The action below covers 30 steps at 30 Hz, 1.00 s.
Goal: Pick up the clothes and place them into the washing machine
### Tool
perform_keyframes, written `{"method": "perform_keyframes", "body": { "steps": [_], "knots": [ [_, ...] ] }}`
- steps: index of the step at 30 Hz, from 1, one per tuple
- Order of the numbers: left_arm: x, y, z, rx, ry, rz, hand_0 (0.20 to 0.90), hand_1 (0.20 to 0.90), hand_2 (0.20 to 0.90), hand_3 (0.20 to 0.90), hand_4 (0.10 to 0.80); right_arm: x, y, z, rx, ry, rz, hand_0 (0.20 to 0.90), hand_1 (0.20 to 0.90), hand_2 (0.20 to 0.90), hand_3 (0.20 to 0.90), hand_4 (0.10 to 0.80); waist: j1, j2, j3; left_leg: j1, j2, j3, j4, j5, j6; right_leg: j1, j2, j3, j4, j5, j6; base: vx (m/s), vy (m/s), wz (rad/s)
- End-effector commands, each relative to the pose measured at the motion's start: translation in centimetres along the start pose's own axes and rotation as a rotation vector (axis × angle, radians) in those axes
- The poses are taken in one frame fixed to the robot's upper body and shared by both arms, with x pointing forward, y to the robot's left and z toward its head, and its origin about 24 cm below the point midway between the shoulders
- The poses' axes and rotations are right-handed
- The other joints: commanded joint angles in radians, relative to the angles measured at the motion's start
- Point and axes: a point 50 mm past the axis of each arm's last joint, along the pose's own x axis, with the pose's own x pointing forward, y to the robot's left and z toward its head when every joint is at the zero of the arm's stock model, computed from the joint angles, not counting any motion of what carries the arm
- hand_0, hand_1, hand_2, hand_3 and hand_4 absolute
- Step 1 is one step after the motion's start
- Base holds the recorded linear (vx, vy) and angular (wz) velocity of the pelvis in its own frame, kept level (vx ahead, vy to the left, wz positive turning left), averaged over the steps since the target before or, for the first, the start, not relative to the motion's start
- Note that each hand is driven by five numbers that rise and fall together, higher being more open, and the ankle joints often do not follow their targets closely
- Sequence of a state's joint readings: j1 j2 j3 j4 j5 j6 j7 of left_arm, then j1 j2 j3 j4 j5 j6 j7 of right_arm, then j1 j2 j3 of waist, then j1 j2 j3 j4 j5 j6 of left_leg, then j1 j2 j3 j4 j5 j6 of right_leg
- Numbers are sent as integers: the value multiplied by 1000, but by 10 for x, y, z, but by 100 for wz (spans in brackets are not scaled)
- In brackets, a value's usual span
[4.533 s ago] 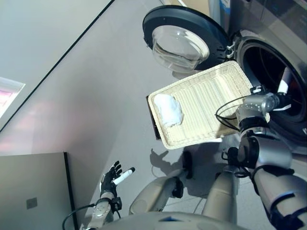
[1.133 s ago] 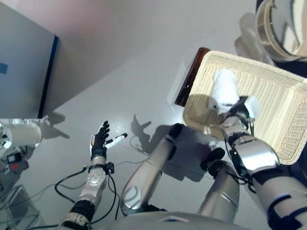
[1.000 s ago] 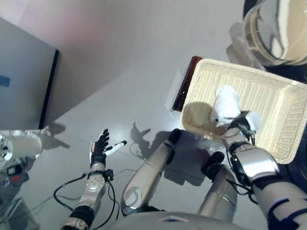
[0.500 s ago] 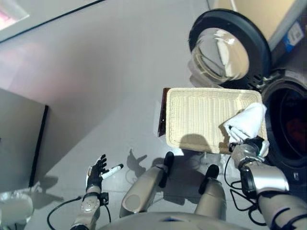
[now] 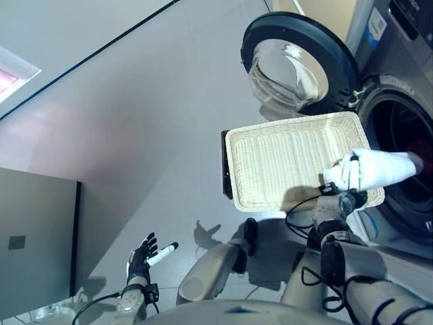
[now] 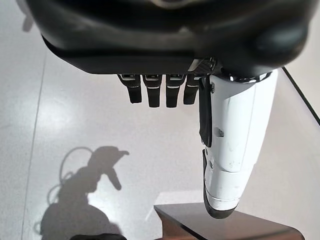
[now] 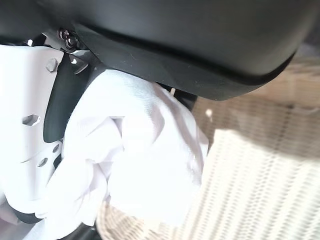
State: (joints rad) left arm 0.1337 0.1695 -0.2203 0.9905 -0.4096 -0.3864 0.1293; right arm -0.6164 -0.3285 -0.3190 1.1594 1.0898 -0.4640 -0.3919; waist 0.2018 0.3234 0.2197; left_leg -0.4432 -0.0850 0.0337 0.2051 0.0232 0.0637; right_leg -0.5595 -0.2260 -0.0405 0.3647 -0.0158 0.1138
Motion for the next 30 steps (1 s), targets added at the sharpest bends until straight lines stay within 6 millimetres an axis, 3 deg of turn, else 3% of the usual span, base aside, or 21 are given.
{"method": "perform_keyframes", "body": {
  "steps": [1,4,7,10,11,12,14,17,21,30],
  "knots": [
    [-1,10,3,-13,-50,39,900,900,900,900,800,2,53,58,85,-224,158,200,200,200,200,300,-3,42,-36,-83,-4,-44,14,20,-86,58,28,-9,-5,-70,-46,23,-15,-6],
    [0,10,4,-13,-49,43,900,900,900,900,800,2,62,69,96,-253,170,200,200,200,200,300,-5,47,-35,-83,0,-40,15,20,-89,55,31,-4,-5,-71,-48,14,-23,-2],
    [0,15,6,-20,-58,57,900,900,900,900,800,-7,106,124,131,-396,239,200,200,200,200,300,-5,54,-36,-82,11,-31,12,21,-93,51,43,10,-11,-69,-50,9,-44,-8],
    [-1,24,9,-28,-74,75,900,900,900,900,800,-37,156,190,202,-579,375,200,200,200,200,300,3,61,-40,-82,17,-18,8,23,-94,34,53,26,-13,-60,-49,-11,11,-18],
    [-2,26,9,-38,-83,83,900,900,900,900,800,-57,175,215,253,-662,452,900,900,900,900,800,0,60,-40,-83,20,-12,4,22,-93,24,56,35,-13,-58,-49,20,18,-26],
    [-2,24,9,-42,-84,79,900,900,900,900,800,-65,181,220,264,-686,470,900,900,900,900,800,-3,61,-38,-85,22,-6,4,22,-93,17,59,41,-12,-55,-48,12,13,-28],
    [-2,21,8,-34,-80,68,900,900,900,900,800,-73,188,222,269,-703,502,900,900,900,900,800,-11,57,-42,-86,25,-1,3,20,-93,10,65,52,-10,-55,-48,35,7,-24],
    [-2,20,5,-40,-63,69,900,900,900,900,800,-66,188,219,196,-684,470,900,900,900,900,800,-23,53,-56,-80,26,11,-2,13,-91,1,69,65,-8,-50,-48,38,24,-17],
    [-3,9,1,-75,-46,28,900,900,900,900,800,-40,169,192,108,-584,380,900,900,900,900,800,-27,59,-74,-68,26,21,-14,9,-91,7,70,77,-34,-40,-47,30,34,-12],
    [-4,6,-2,-74,-31,30,900,900,900,900,800,-19,138,123,-31,-419,321,900,900,900,900,800,-25,75,-86,-68,26,20,-21,18,-92,13,68,71,-38,-31,-56,1,4,-3]
  ]
}}
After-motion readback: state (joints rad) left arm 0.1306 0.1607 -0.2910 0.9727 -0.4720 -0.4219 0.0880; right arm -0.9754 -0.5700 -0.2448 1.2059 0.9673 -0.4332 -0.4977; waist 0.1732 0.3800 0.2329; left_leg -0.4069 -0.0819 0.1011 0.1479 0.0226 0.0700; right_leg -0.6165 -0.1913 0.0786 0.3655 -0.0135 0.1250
